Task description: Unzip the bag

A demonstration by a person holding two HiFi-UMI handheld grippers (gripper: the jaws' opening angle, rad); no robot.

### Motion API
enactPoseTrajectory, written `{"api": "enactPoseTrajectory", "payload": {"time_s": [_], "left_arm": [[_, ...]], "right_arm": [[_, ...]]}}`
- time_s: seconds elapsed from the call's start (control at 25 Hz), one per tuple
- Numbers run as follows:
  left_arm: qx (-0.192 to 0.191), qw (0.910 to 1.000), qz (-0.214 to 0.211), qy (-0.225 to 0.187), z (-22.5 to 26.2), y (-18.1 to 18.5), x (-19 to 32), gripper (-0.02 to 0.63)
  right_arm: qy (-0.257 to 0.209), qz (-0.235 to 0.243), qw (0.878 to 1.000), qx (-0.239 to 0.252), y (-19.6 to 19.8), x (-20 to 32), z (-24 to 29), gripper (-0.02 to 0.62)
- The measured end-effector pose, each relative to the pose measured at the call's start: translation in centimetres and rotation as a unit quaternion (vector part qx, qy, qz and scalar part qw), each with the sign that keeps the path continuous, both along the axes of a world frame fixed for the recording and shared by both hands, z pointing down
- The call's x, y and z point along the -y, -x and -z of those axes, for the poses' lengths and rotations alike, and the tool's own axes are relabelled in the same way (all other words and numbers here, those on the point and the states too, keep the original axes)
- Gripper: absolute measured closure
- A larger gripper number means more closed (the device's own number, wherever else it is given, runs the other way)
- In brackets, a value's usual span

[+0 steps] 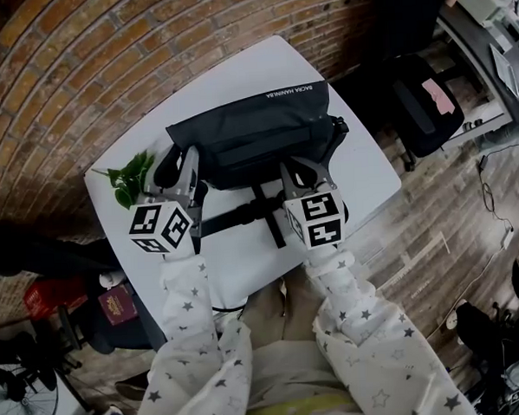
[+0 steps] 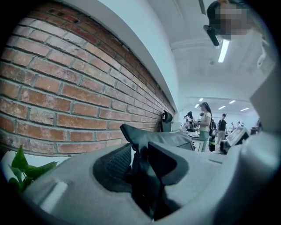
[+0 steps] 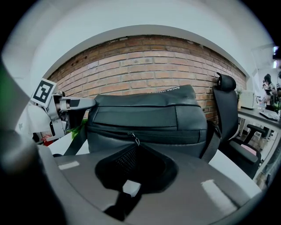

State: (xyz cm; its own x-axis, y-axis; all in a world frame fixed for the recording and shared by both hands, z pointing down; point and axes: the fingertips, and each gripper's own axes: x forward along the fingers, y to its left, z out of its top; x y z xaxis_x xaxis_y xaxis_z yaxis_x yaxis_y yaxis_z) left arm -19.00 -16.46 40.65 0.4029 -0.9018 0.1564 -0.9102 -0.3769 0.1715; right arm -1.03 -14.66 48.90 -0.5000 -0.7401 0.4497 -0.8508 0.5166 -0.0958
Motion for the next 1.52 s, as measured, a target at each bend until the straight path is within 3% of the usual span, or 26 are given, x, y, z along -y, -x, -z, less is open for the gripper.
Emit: {"api": "enactPoseTrajectory", "payload": {"time_s": [0.52, 1.0, 1.52], "left_arm": [[0.004, 0.9999, 0.012, -0.002, 0.0, 0.5, -0.2, 0.488], [0.014, 0.9994, 0.031, -0.006, 0.3, -0.9, -0.3, 0.488], [0.019, 0.9986, 0.050, -0.008, 0.3, -0.9, -0.2, 0.488]], "right_arm": [[-0.006, -0.028, 1.000, -0.007, -1.3, 0.4, 0.3, 0.568], [-0.007, -0.062, 0.998, -0.003, -5.6, 1.1, 0.2, 0.568], [-0.009, -0.084, 0.996, -0.007, -7.8, 1.8, 0.3, 0.566]]}}
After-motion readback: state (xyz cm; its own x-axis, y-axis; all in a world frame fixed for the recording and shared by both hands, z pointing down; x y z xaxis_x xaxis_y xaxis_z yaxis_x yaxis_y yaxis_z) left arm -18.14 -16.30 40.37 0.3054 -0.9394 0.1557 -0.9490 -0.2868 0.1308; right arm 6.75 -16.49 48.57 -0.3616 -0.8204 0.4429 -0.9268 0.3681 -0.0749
